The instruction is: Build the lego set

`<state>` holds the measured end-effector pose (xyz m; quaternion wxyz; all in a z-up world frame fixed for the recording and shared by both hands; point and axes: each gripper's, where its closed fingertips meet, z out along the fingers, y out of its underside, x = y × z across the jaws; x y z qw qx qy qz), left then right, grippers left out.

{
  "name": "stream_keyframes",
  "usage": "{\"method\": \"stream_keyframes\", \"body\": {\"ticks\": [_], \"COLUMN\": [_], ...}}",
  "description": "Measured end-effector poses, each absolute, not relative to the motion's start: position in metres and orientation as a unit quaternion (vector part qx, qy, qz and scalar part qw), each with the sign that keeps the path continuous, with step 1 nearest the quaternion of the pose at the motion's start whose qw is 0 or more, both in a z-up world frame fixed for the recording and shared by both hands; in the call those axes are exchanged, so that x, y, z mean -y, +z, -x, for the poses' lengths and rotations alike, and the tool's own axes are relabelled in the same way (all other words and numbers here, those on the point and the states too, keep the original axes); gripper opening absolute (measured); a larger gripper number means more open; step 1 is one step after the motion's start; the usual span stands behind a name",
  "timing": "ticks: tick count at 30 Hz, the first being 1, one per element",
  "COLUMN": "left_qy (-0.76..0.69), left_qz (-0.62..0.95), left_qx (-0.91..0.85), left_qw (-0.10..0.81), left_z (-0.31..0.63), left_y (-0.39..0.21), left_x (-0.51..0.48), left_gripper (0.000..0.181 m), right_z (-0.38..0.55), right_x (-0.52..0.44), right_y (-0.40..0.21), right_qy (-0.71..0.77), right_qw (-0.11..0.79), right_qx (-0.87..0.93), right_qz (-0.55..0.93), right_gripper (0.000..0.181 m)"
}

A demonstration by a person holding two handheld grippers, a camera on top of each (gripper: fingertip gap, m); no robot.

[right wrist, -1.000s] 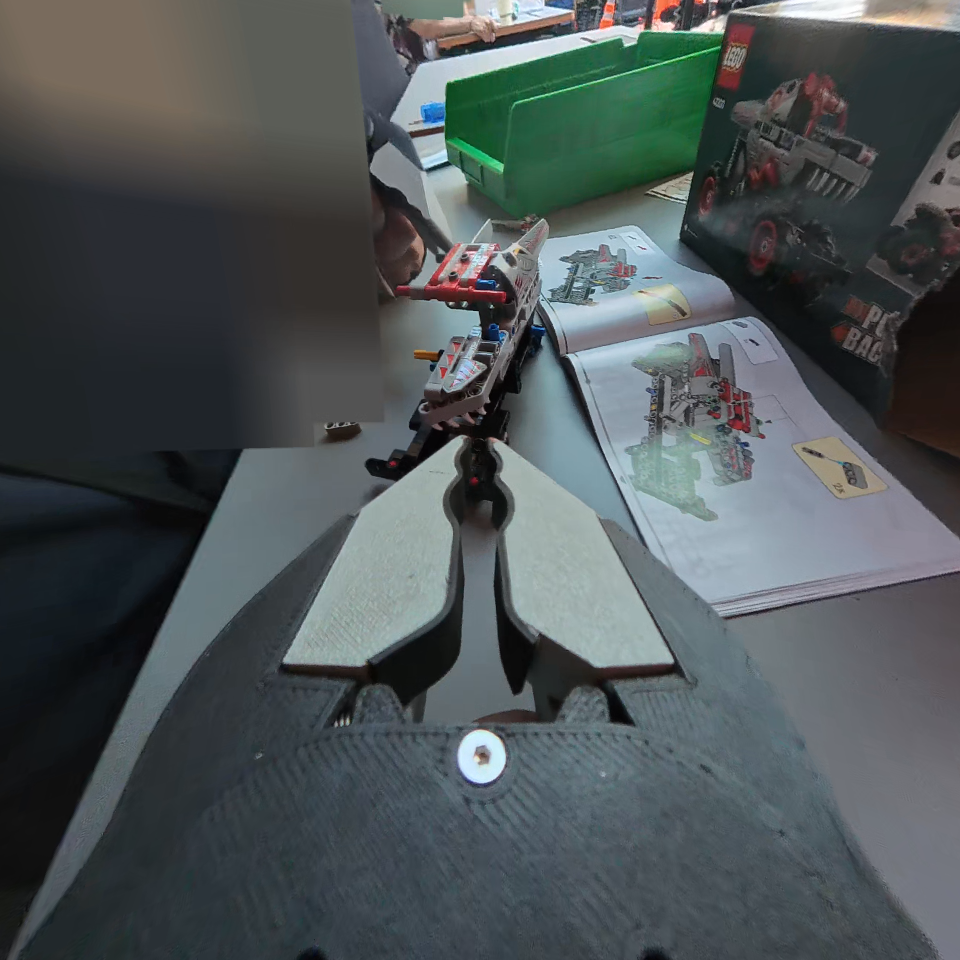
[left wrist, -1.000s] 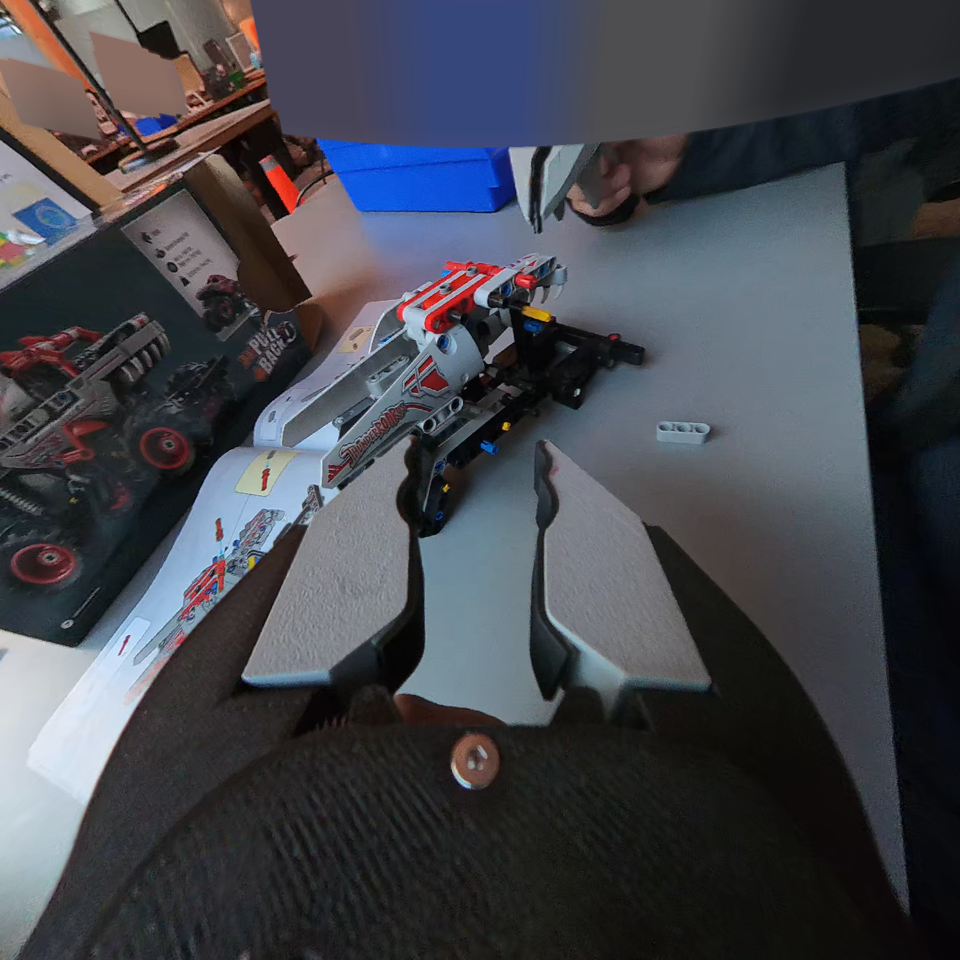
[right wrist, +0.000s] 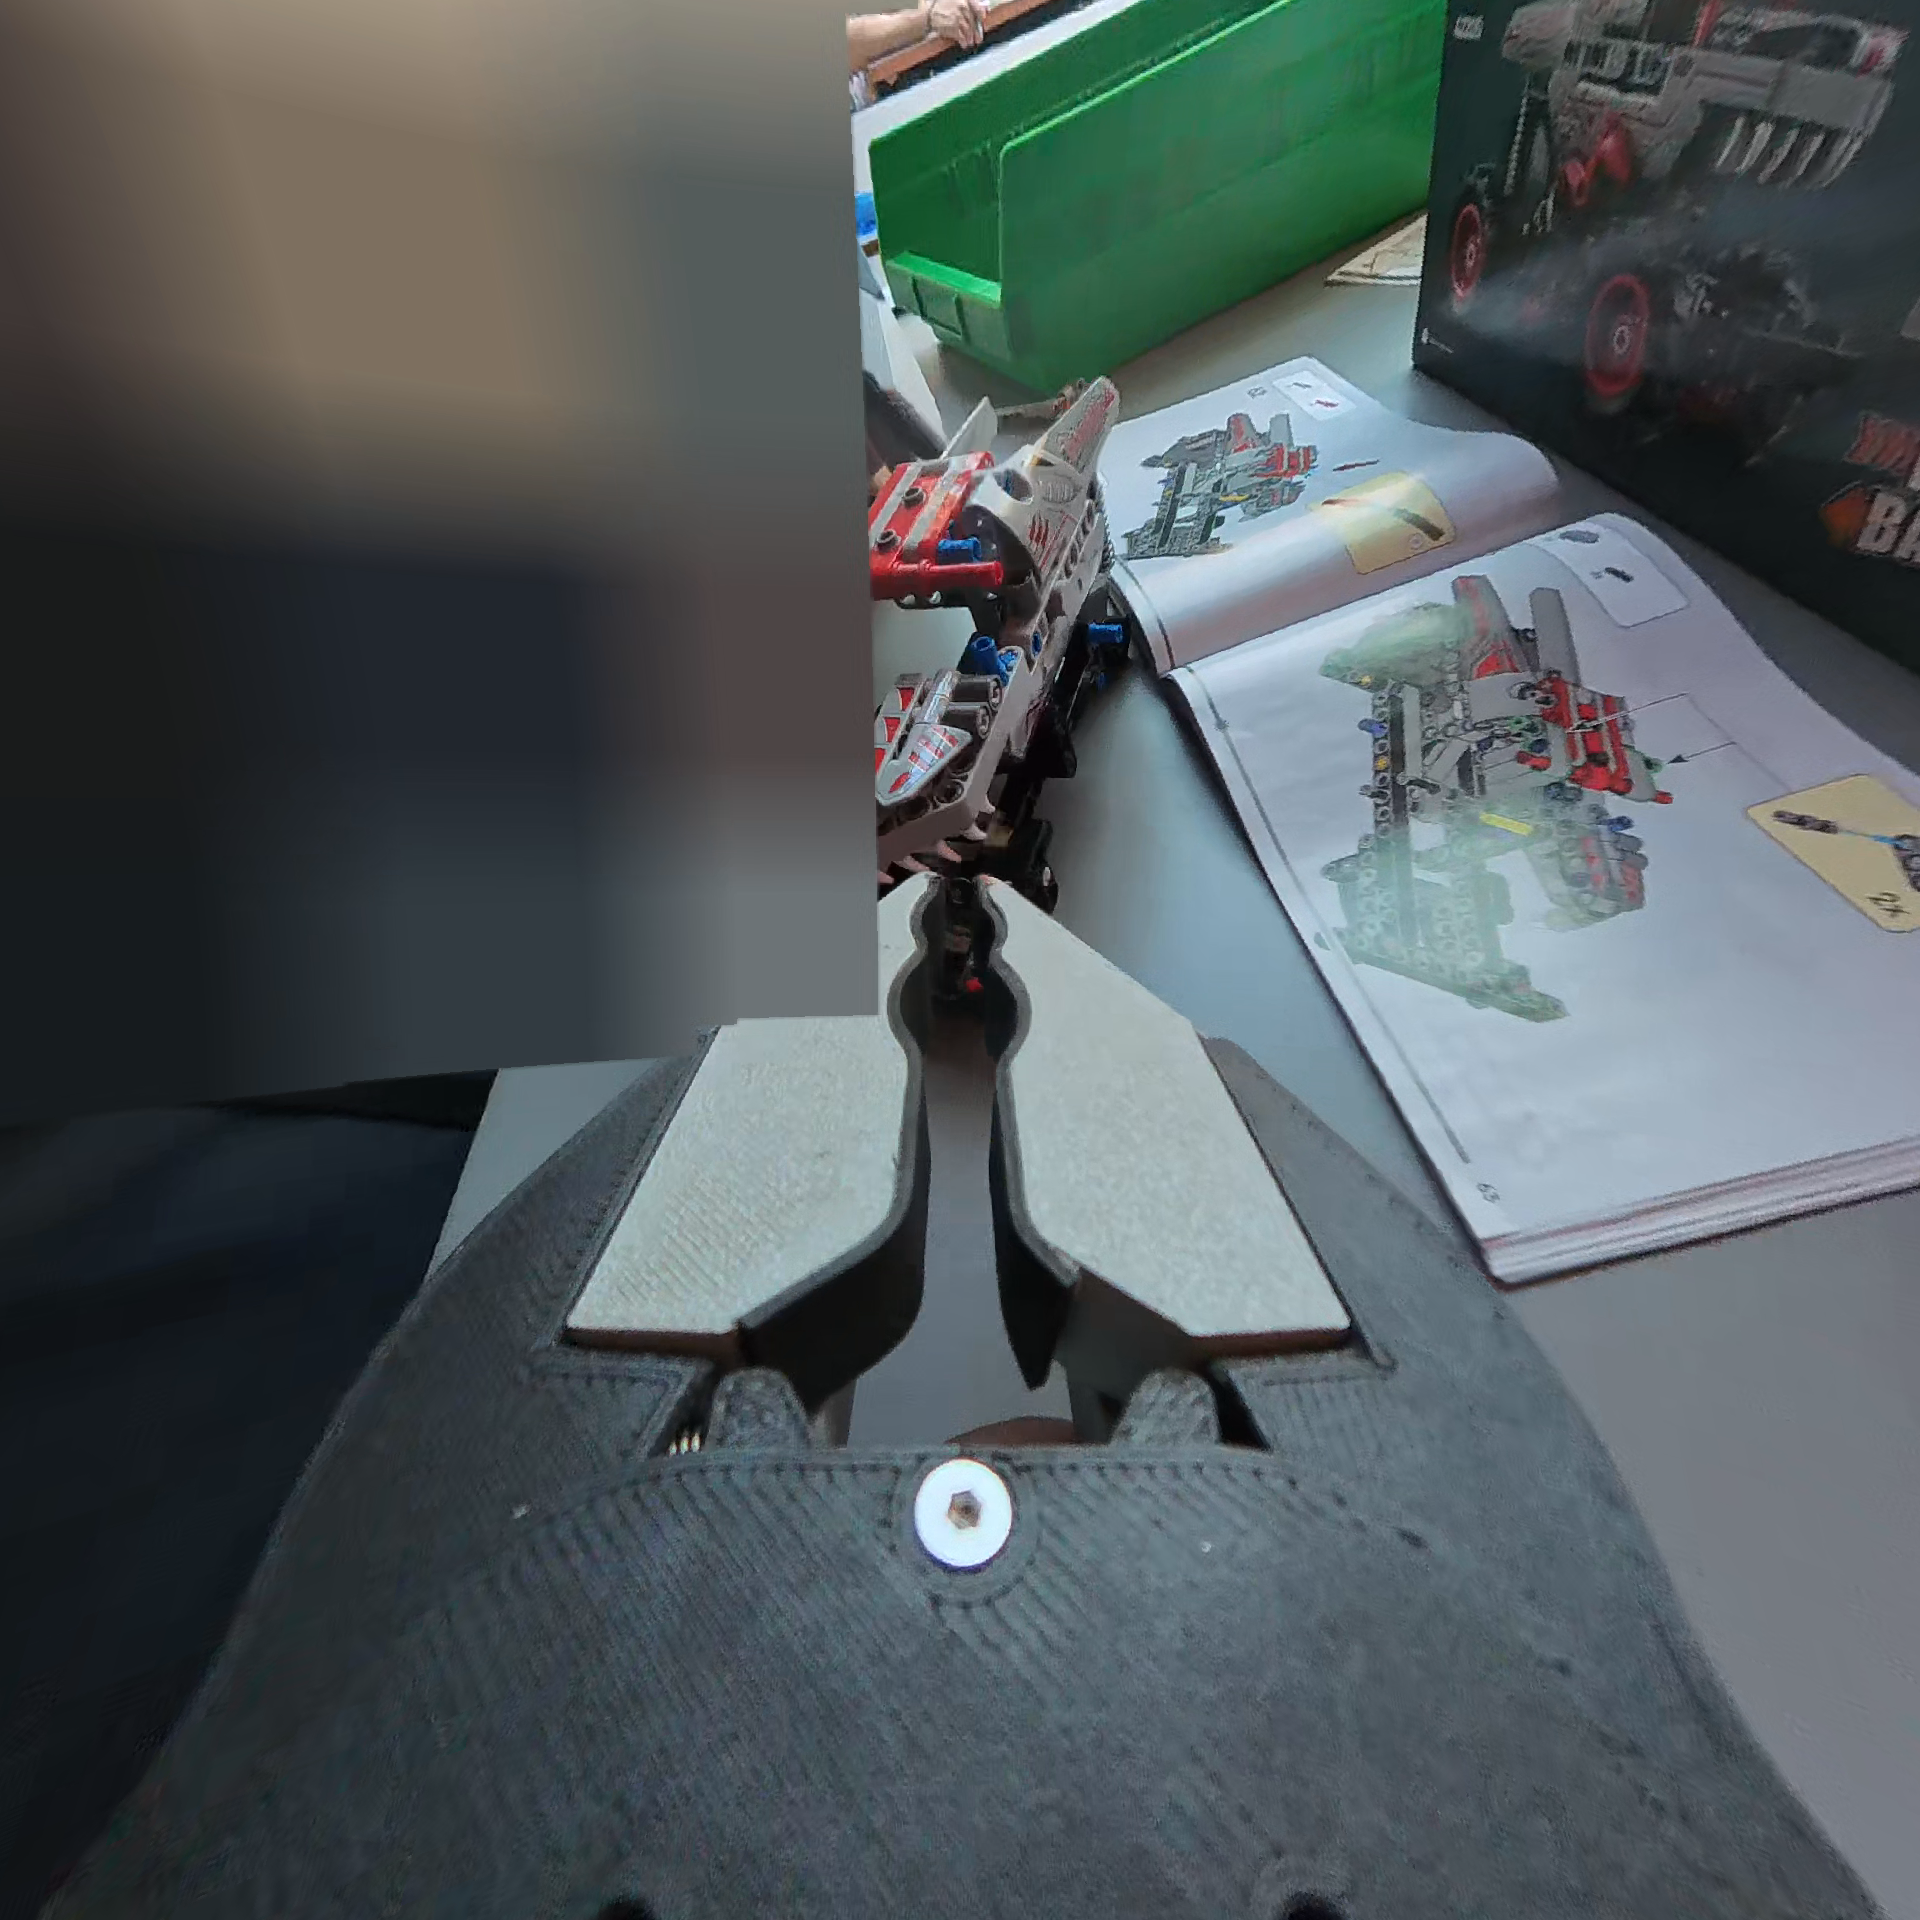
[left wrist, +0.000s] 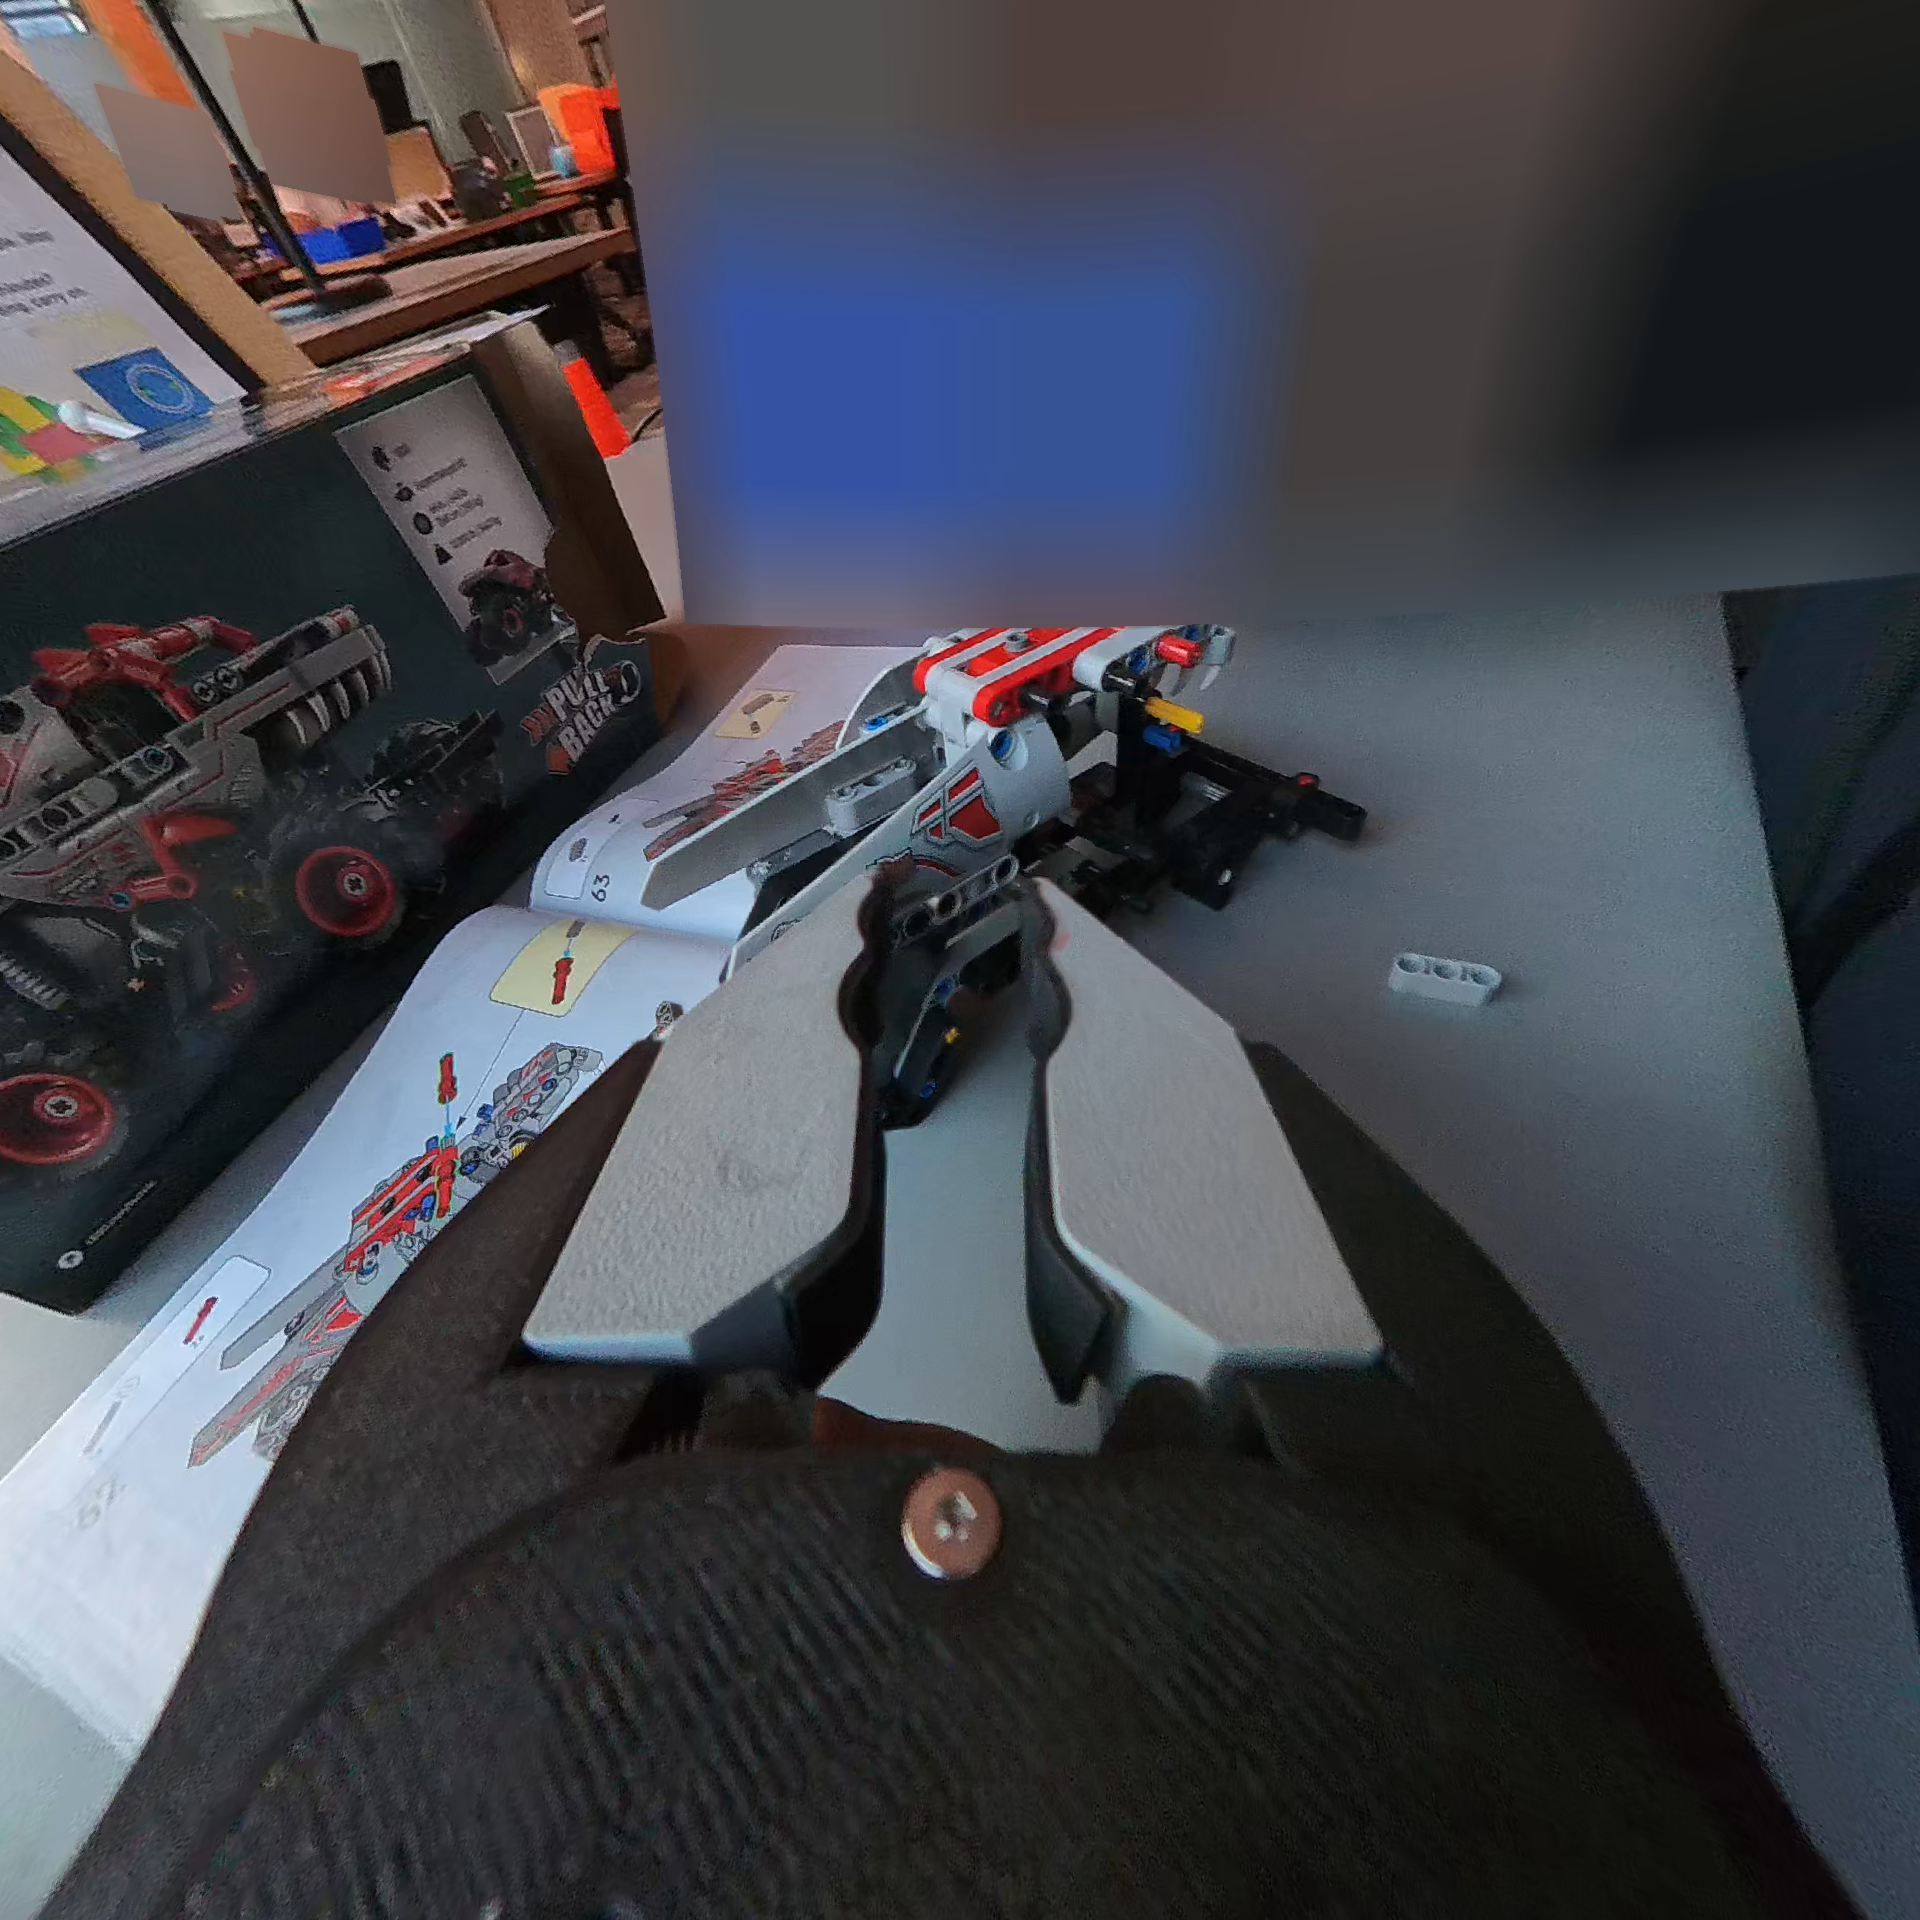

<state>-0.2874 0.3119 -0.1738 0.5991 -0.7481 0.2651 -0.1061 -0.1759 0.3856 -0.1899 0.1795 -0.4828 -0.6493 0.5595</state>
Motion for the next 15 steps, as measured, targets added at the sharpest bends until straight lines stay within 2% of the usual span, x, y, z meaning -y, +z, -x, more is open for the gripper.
{"method": "stream_keyframes", "body": {"ticks": [1,5,9,15], "left_qy": [-0.1,-0.061,-0.054,-0.05], "left_qz": [0.751,0.776,0.788,0.802], "left_qx": [-0.264,-0.256,-0.22,-0.189], "left_qw": [0.597,0.573,0.572,0.564], "left_z": [0.286,0.284,0.284,0.288], "left_y": [-0.175,-0.185,-0.185,-0.181], "left_x": [-0.315,-0.33,-0.346,-0.349], "left_gripper": [0.015,0.002,0.023,0.027], "right_z": [0.178,0.184,0.187,0.191], "right_x": [-0.382,-0.369,-0.356,-0.332], "right_y": [-0.193,-0.198,-0.201,-0.199], "right_qy": [0.552,0.526,0.505,0.483], "right_qw": [0.179,0.195,0.201,0.219], "right_qx": [0.653,0.671,0.693,0.722], "right_qz": [0.487,0.485,0.474,0.445], "right_gripper": [0.0,0.001,0.001,0.002]}}
